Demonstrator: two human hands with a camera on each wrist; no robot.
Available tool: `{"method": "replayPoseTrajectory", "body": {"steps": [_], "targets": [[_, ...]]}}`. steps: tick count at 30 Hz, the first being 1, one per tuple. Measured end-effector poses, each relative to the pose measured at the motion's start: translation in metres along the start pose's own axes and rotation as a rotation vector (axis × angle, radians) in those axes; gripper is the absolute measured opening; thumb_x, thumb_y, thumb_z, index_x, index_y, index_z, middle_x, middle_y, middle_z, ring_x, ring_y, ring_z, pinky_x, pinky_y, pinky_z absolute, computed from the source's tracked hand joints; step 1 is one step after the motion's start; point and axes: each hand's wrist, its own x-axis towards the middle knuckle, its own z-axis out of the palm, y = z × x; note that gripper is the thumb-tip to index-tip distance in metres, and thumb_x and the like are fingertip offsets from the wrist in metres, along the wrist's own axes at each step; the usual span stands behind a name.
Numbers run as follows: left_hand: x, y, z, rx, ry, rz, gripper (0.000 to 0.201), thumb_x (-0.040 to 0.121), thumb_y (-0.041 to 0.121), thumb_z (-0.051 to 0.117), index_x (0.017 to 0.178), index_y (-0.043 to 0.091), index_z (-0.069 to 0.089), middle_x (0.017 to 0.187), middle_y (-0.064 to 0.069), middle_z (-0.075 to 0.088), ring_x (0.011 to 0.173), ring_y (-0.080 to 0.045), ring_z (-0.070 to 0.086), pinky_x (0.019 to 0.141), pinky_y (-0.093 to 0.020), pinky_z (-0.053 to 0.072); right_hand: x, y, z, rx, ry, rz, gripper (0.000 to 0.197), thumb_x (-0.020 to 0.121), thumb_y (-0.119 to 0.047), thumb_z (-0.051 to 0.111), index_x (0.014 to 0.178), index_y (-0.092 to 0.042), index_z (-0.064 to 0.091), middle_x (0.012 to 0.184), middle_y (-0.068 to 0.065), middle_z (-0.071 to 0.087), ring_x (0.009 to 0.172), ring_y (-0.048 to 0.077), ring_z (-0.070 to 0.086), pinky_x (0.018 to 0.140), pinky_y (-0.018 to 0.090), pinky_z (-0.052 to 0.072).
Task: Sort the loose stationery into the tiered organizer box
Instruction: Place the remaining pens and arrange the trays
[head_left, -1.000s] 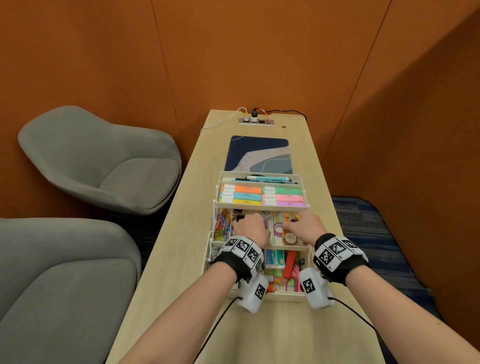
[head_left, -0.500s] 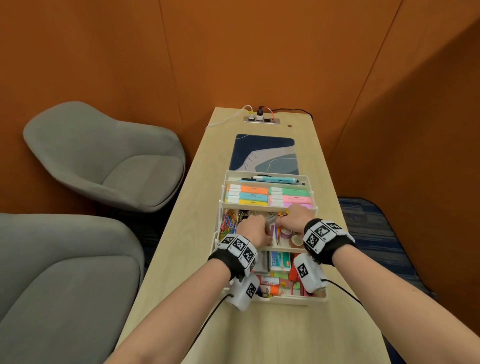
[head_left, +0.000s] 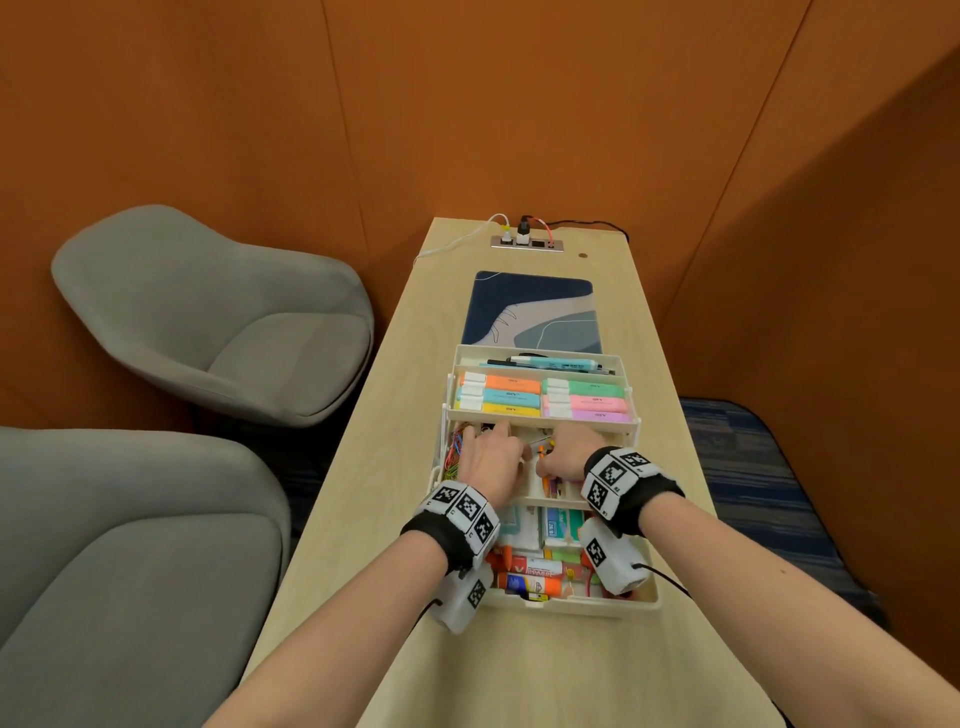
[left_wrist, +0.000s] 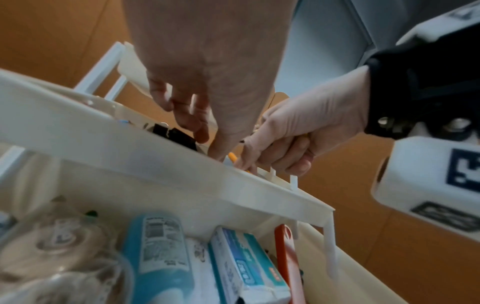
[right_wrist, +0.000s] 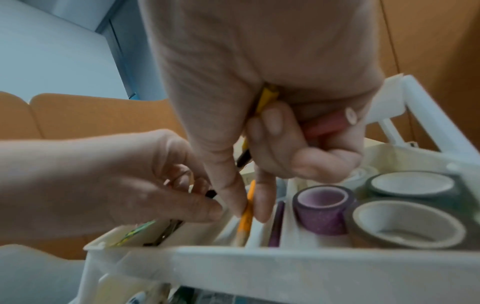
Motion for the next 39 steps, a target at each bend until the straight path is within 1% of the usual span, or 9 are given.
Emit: {"method": "replayPoseTrajectory", "body": {"steps": [5,10,13,19,25,28,30,34,39], "targets": [[-0.002,-0.005,-0.003,-0.069,-0.013,0.003,0.026,0.091,0.025,0.054,0.114,0.029,0.064,0.11,0.0,0.056,0.104,-0.02,0.055,0.096,-0.039,0.03,0.004,-0.002,0.007,-0.153,-0.021,0.037,0.033,0.082,-0.03,0.067,0.106,-0.009,0.058,0.099,0.007,0.064,0.091,0.023,0.063,0.069,0.026,0.047],[-0.004,-0.013,-0.006,-0.226,0.068,-0.023,0.023,0.091,0.021,0.048,0.108,0.026,0.064,0.112,0.001,0.058,0.109,-0.02,0.053,0.101,-0.04,0.032,0.004,0.01,0.003,0.475,-0.13,0.154,0.025,0.086,-0.035,0.05,0.069,-0.017,0.052,0.052,-0.002,0.041,0.042,0.013,0.035,0.043,0.02,0.03],[-0.007,-0.018,-0.011,-0.33,0.127,-0.029,0.025,0.091,0.017,0.046,0.108,0.022,0.063,0.116,0.001,0.059,0.11,-0.02,0.052,0.098,-0.036,0.033,0.003,0.014,-0.001,0.603,-0.247,0.168,0.015,0.081,-0.024,0.047,0.067,-0.018,0.043,0.05,-0.003,0.031,0.039,0.011,0.022,0.04,0.017,0.018],[-0.011,-0.022,-0.015,-0.476,0.04,0.025,0.017,0.09,0.031,0.059,0.103,0.026,0.07,0.103,0.004,0.059,0.095,-0.016,0.056,0.095,-0.041,0.042,0.002,0.007,-0.013,0.377,-0.33,-0.15,0.008,0.099,-0.017,0.041,0.101,-0.017,0.049,0.065,-0.001,0.051,0.046,0.013,0.035,0.043,0.024,0.029],[-0.012,-0.019,-0.012,-0.617,0.128,0.016,0.026,0.08,0.029,0.072,0.089,0.019,0.05,0.087,0.006,0.061,0.079,-0.015,0.058,0.073,-0.032,0.048,0.002,0.01,-0.025,0.309,-0.442,-0.226,0.012,0.094,-0.019,0.051,0.091,-0.017,0.062,0.084,0.003,0.069,0.051,0.015,0.039,0.049,0.027,0.033],[-0.011,-0.017,-0.012,-0.6,0.147,0.059,0.019,0.08,0.026,0.073,0.083,0.018,0.056,0.082,0.004,0.062,0.077,-0.014,0.057,0.071,-0.031,0.049,0.002,0.012,-0.025,0.321,-0.465,-0.211,0.017,0.093,-0.025,0.053,0.097,-0.013,0.065,0.101,0.017,0.069,0.052,0.015,0.038,0.049,0.027,0.033],[-0.01,-0.018,-0.011,-0.557,0.179,0.095,0.015,0.08,0.024,0.073,0.081,0.016,0.061,0.08,0.003,0.064,0.076,-0.015,0.058,0.073,-0.035,0.05,0.001,0.013,-0.024,0.376,-0.477,-0.209,0.016,0.095,-0.022,0.051,0.1,-0.011,0.06,0.107,0.013,0.07,0.051,0.014,0.036,0.048,0.026,0.03],[-0.013,-0.024,-0.01,-0.418,0.187,0.142,0.012,0.083,0.022,0.069,0.084,0.014,0.06,0.08,0.002,0.066,0.081,-0.019,0.06,0.084,-0.039,0.047,0.004,0.016,-0.016,0.569,-0.394,-0.128,0.02,0.1,-0.02,0.042,0.105,-0.007,0.057,0.09,0.002,0.073,0.046,0.01,0.037,0.043,0.022,0.031],[-0.02,-0.021,-0.005,-0.374,0.253,-0.011,0.019,0.089,0.026,0.059,0.108,0.021,0.06,0.085,0.003,0.07,0.088,-0.019,0.063,0.092,-0.034,0.038,0.006,0.016,-0.001,0.584,-0.273,-0.039,0.022,0.1,-0.019,0.039,0.084,-0.014,0.054,0.073,0.011,0.06,0.052,0.014,0.059,0.049,0.02,0.046]]}}
